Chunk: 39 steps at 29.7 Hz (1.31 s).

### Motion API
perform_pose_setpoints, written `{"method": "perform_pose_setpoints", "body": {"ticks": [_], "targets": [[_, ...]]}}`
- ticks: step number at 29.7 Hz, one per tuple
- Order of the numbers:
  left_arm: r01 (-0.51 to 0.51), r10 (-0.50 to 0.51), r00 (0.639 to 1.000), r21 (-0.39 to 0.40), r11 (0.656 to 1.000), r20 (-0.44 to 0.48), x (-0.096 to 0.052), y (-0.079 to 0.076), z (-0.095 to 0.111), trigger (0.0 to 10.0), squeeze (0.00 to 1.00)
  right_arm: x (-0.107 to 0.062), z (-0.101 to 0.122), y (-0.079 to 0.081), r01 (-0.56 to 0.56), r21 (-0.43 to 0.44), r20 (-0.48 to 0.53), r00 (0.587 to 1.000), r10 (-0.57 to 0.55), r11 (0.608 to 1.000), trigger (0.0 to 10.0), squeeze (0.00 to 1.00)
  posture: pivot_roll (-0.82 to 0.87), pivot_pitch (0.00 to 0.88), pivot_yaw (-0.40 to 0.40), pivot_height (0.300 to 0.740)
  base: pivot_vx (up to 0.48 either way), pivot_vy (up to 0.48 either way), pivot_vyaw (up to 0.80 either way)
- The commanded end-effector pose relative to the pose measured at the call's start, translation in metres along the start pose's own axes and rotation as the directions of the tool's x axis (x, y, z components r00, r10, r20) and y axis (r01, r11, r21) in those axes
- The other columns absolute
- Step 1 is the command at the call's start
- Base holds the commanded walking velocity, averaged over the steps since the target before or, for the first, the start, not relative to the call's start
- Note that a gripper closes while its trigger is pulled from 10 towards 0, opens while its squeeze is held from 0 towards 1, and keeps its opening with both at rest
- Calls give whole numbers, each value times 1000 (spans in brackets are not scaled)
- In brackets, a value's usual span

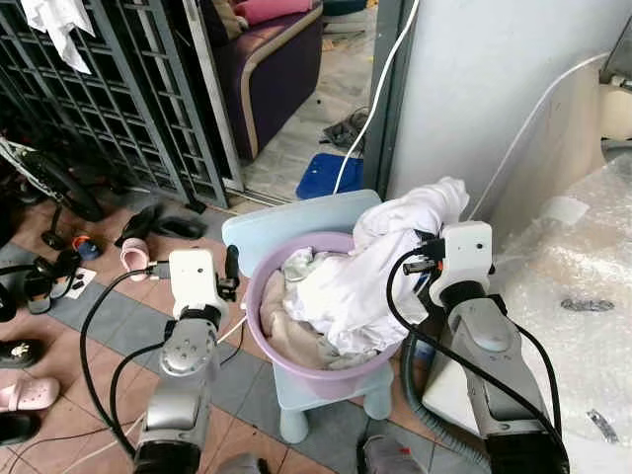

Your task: Clothes washing

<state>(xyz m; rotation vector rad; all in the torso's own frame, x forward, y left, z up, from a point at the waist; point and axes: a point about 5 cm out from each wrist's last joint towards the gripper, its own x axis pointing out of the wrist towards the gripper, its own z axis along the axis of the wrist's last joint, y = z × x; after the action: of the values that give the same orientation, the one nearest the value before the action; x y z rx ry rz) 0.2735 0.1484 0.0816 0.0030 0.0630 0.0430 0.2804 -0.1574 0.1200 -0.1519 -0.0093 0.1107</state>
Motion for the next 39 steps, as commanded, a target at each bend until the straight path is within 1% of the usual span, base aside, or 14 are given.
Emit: {"method": "perform_pose_setpoints", "body": {"ticks": [1, 7, 10, 12, 15, 19, 31, 39], "targets": [[-22, 22, 1000, 7, 1000, -6, 0, 5, -2, 10000, 0, 3, 12, 4, -24, -7, 54, 998, 25, 1000, 10000, 0, -80, 0, 87, 740, 0, 0, 0], [-20, 21, 1000, 11, 1000, -11, -2, 4, -4, 10000, 0, 3, 12, 7, -39, -6, 50, 998, 39, 999, 10000, 0, -83, 0, 88, 740, 0, 0, 0], [-22, 22, 1000, 11, 1000, -10, -1, 4, -4, 10000, 0, 3, 12, 9, -45, -1, 50, 998, 45, 999, 10000, 0, -83, 0, 88, 740, 0, -160, 0], [-24, 24, 1000, 8, 1000, -9, 0, 4, -4, 10000, 0, 4, 11, 9, -42, 29, 38, 998, 41, 999, 10000, 0, -83, 0, 88, 740, 0, -244, 0], [-23, 23, 1000, 9, 1000, -8, -1, 3, -4, 10000, 0, 4, 11, 9, -43, 26, 38, 998, 42, 999, 10000, 0, -85, 0, 91, 740, 0, -244, 0], [-19, 20, 1000, 11, 1000, -11, -1, 2, -5, 10000, 0, 5, 11, 7, -41, 25, 36, 999, 40, 999, 10000, 0, -85, 0, 91, 740, -259, -251, 0], [-18, 18, 1000, 13, 1000, -10, -2, 2, -5, 10000, 0, 5, 10, 11, -51, 25, 33, 998, 50, 998, 10000, 0, -82, 0, 92, 740, -222, -247, 0], [-12, 13, 1000, 13, 1000, -10, -1, 1, -5, 10000, 0, 6, 9, 11, -49, 19, 27, 998, 48, 999, 10000, 0, -86, 0, 91, 740, 0, -214, 0]]}}
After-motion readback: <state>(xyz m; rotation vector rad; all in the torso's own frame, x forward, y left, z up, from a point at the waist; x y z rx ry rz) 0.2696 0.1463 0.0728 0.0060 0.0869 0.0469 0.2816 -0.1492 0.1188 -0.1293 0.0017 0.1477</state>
